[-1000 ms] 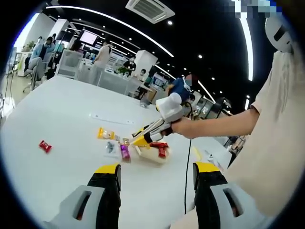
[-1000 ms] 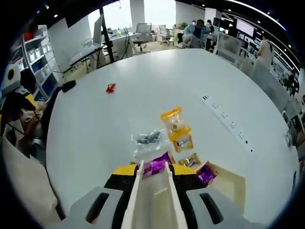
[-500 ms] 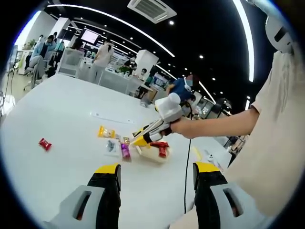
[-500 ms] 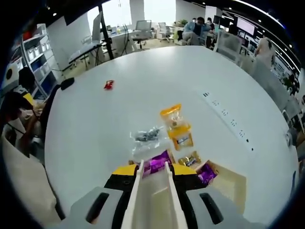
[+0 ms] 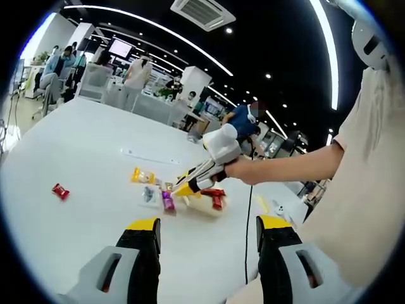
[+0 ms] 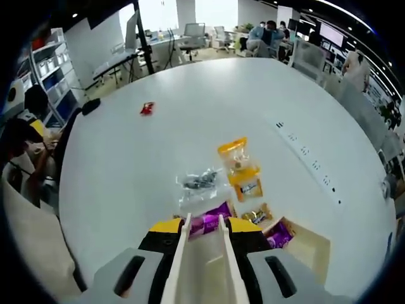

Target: Place the target food into the container with the food tongs after gripping and lifting it, then release it inside without dropping or visibly crushing the food.

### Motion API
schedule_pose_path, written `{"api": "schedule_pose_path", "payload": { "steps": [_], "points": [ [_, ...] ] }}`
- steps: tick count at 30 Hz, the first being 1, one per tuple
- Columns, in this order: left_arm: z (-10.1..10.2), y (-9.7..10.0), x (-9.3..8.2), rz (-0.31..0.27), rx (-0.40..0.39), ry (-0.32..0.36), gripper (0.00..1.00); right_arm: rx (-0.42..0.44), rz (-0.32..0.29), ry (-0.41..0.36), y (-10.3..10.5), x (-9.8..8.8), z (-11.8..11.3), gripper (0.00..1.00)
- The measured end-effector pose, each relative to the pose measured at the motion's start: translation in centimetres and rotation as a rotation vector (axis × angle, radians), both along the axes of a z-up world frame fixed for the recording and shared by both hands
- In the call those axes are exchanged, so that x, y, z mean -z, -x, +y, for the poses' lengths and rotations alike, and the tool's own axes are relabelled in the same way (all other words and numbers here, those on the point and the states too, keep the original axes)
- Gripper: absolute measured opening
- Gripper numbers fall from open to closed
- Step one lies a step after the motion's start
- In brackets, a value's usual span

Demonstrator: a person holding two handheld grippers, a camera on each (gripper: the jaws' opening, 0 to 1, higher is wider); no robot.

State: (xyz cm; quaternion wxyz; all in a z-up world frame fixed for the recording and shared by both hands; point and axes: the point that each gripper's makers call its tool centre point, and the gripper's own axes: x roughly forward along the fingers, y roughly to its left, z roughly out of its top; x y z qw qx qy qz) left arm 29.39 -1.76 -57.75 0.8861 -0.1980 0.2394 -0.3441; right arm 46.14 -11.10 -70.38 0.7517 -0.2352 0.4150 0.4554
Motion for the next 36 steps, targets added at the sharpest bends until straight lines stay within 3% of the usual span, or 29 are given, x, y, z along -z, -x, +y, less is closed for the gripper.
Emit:
{"api": "schedule_pose_path", "payload": {
  "steps": [23,36],
  "points": [
    [0.5,-0.1,0.3,0.003,-0.012,0.008,0.61,-0.001,0.046,0.109,-0.6,2.2,-0.6,0.26],
    [0.7,0.1,0.5,0.008,-0.019,0.008,0.61,0.020,0.070,0.092,-0.4,2.3,-0.2,0.26]
  ]
}}
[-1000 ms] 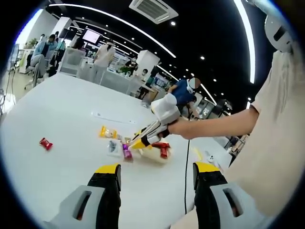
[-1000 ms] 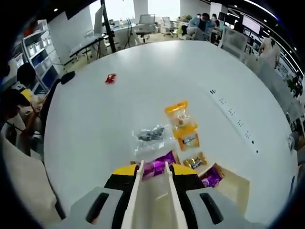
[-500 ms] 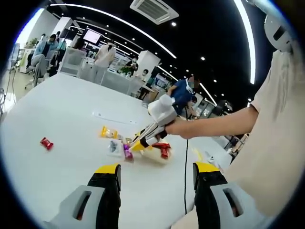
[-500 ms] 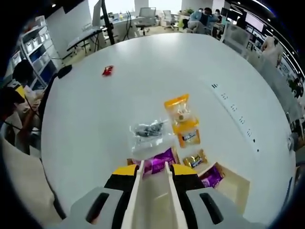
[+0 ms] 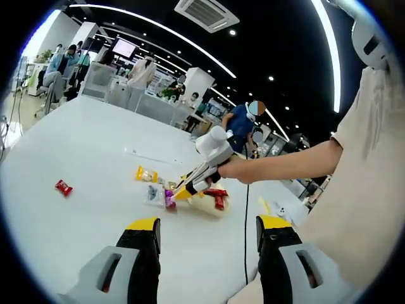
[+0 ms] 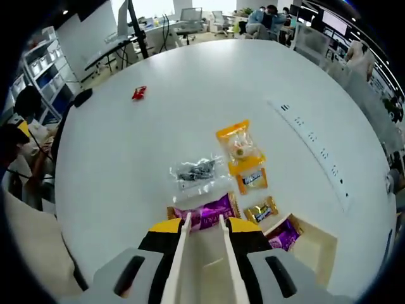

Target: Place the target food into the container with the food tongs after gripping and lifting it, then release it inside without dropping or visibly crushing the food.

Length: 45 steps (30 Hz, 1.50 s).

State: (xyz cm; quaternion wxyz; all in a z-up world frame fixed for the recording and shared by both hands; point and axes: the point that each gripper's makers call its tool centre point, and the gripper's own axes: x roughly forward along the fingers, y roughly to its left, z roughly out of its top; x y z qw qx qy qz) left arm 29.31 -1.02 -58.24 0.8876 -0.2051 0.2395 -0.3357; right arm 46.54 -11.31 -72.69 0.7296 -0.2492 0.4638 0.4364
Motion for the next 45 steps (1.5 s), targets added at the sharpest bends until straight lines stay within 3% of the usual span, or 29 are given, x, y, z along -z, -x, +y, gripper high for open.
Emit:
{"api": "schedule_pose_path", "payload": {
  "steps": [7,24,36,45],
  "points": [
    [0.1,0.1,0.1,0.004,-0.005,0.001,0.61,-0.061,0.005,0.000,0.1,-0.2,0.7,0.26],
    [0.3,0.1,0.1,0.006,-0.016,0.005,0.61,-0.357,-0.027,0.047,0.8,0.2,2.4,0.26],
    [0.5,0.4,0.0,-0.002,-0.024,0.007,0.61,-0.516,-0.025,0.065,3.4,0.4,3.7,0.26],
    [0.6,0.7,-0.2,-0.009,-0.033,0.010,0.61,-0.600,-0.009,0.076,5.0,0.5,3.1,0.26]
  ]
}}
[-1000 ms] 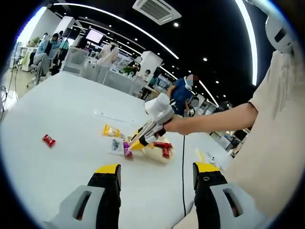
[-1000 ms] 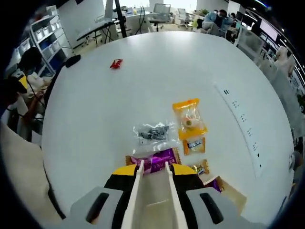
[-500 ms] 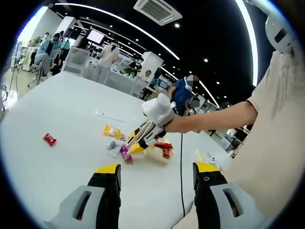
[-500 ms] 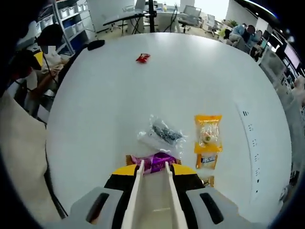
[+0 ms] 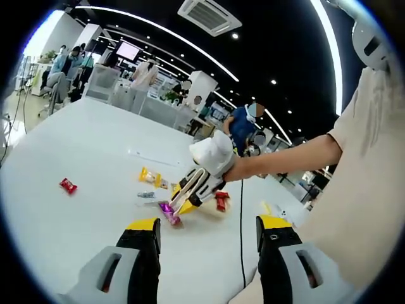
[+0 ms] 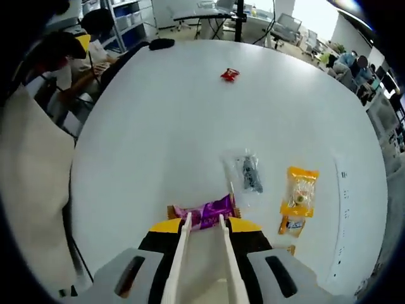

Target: Place the target food into the container with the food tongs after gripping and lifting it, then release it inside without dropping or visibly crushing the food.

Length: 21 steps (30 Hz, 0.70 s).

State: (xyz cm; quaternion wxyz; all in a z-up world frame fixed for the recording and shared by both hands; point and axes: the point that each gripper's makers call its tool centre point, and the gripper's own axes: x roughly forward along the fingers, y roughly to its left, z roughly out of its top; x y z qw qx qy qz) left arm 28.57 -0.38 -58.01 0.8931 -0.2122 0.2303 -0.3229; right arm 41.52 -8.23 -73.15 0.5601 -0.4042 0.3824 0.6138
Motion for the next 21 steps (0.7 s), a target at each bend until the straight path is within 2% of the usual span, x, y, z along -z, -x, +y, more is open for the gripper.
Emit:
{"api": "schedule_pose_path", "payload": {
  "steps": [10,21],
  "points": [
    [0.0,0.1,-0.2,-0.011,0.001,0.006,0.61,0.178,0.053,-0.049,-0.3,-0.8,-0.7,0.27],
    [0.0,0.4,-0.6,-0.030,0.017,0.009,0.61,0.404,0.061,-0.064,-1.2,-1.4,-1.4,0.27]
  ]
}}
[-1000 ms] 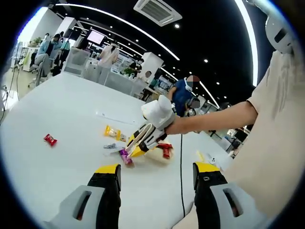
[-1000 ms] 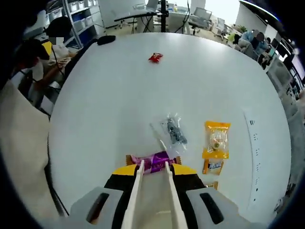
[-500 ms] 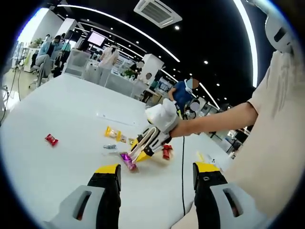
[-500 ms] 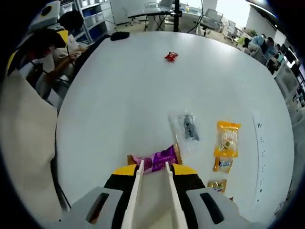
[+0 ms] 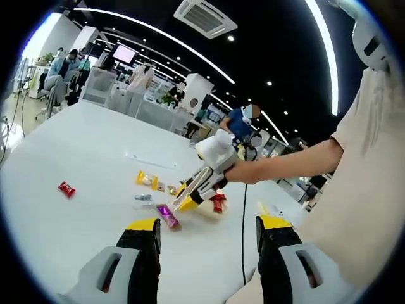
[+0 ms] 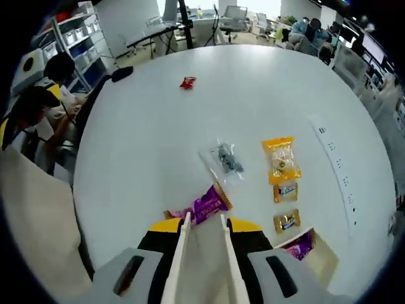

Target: Place the target food into the container with the food tongs after gripping and lifting it, then release it inside without dropping or visibly crushing the food.

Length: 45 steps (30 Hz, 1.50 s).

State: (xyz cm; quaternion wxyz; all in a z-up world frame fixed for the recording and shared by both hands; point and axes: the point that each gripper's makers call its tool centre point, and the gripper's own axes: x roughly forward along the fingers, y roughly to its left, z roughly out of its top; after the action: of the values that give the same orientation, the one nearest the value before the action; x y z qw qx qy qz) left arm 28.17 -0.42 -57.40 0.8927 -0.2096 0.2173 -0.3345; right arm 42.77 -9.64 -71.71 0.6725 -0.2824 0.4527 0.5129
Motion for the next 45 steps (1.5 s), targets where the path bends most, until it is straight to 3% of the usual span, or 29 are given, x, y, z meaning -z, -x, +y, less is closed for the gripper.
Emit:
{"api": "schedule_pose_path", "payload": {
  "steps": [3,4,7,18,28,31,45],
  "points": [
    [0.1,0.2,-0.1,-0.003,0.000,0.001,0.61,0.065,0.005,0.001,0.0,0.0,-0.1,0.27],
    [0.3,0.3,-0.1,-0.005,0.000,0.001,0.61,0.140,0.006,0.032,-0.3,0.3,-0.8,0.27],
    [0.6,0.6,-0.2,-0.007,-0.003,-0.002,0.61,0.228,0.044,-0.002,-0.2,0.5,-0.4,0.27],
    [2.2,1.2,-0.3,-0.011,-0.027,-0.006,0.61,0.350,0.052,-0.021,-0.3,0.6,0.7,0.28],
    [2.9,1.8,-0.2,-0.004,-0.042,0.000,0.61,0.352,0.037,0.005,-0.2,1.3,1.2,0.28],
    [3.0,1.8,-0.1,-0.001,-0.043,0.000,0.61,0.328,0.006,0.052,-0.4,1.8,0.6,0.28],
    [3.2,1.7,-0.1,0.000,-0.049,-0.001,0.61,0.321,0.023,0.054,0.0,2.6,1.3,0.28]
  ]
}}
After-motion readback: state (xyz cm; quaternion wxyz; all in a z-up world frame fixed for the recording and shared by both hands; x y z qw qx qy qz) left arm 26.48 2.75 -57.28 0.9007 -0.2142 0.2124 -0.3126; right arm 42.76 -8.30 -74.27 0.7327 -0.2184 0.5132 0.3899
